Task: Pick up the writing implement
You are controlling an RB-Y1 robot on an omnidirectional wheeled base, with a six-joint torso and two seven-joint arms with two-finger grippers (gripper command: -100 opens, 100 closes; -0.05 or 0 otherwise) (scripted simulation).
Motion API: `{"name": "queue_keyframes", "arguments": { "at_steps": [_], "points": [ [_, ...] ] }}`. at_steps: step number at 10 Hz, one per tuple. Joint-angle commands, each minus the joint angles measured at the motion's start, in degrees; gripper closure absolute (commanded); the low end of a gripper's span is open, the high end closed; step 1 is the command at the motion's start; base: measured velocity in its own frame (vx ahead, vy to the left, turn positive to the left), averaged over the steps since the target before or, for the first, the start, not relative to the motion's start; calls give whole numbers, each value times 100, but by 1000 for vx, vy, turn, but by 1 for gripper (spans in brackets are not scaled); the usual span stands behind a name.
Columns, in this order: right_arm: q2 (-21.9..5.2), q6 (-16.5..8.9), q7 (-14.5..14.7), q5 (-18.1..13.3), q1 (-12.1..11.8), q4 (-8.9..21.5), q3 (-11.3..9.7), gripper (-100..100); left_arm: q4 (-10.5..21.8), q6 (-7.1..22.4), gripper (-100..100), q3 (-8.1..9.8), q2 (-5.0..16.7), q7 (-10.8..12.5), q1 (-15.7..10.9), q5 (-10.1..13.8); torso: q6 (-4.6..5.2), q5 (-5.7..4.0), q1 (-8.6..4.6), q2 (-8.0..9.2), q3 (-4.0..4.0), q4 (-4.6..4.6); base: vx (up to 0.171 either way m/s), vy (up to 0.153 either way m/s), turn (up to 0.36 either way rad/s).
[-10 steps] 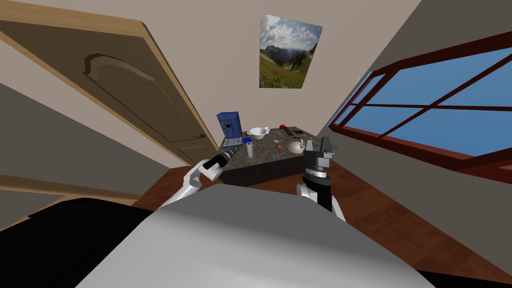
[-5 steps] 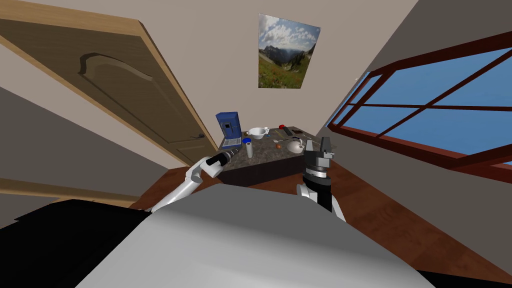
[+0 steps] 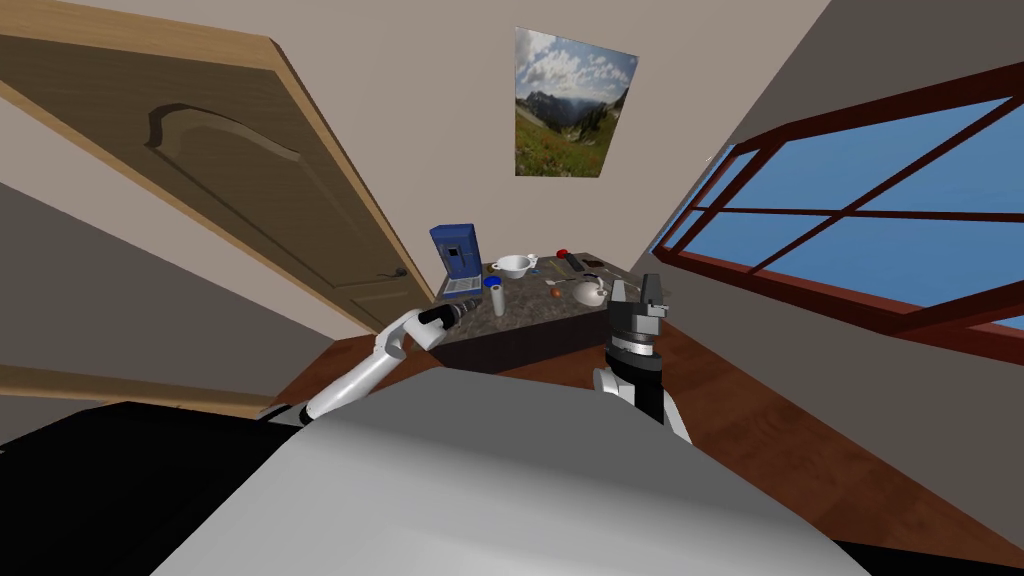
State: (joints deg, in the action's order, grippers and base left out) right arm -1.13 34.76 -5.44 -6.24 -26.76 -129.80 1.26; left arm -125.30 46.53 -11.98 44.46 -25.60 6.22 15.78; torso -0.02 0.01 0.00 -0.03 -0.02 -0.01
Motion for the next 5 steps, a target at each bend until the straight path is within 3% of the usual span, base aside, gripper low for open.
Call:
{"name": "queue_keyframes", "arguments": {
  "at_steps": [1, 5],
  "points": [
    [0, 0, 0, 0, 0, 0, 0, 0, 96, 286, -100, -99, 135, -96, -135, 88, 0, 0, 0, 0, 0, 0, 4, 0, -25],
    [0, 0, 0, 0, 0, 0, 0, 0, 348, 904, -100, -270, 374, -254, -392, 285, 0, 0, 0, 0, 0, 0, 6, 1, -19]
  ]
}}
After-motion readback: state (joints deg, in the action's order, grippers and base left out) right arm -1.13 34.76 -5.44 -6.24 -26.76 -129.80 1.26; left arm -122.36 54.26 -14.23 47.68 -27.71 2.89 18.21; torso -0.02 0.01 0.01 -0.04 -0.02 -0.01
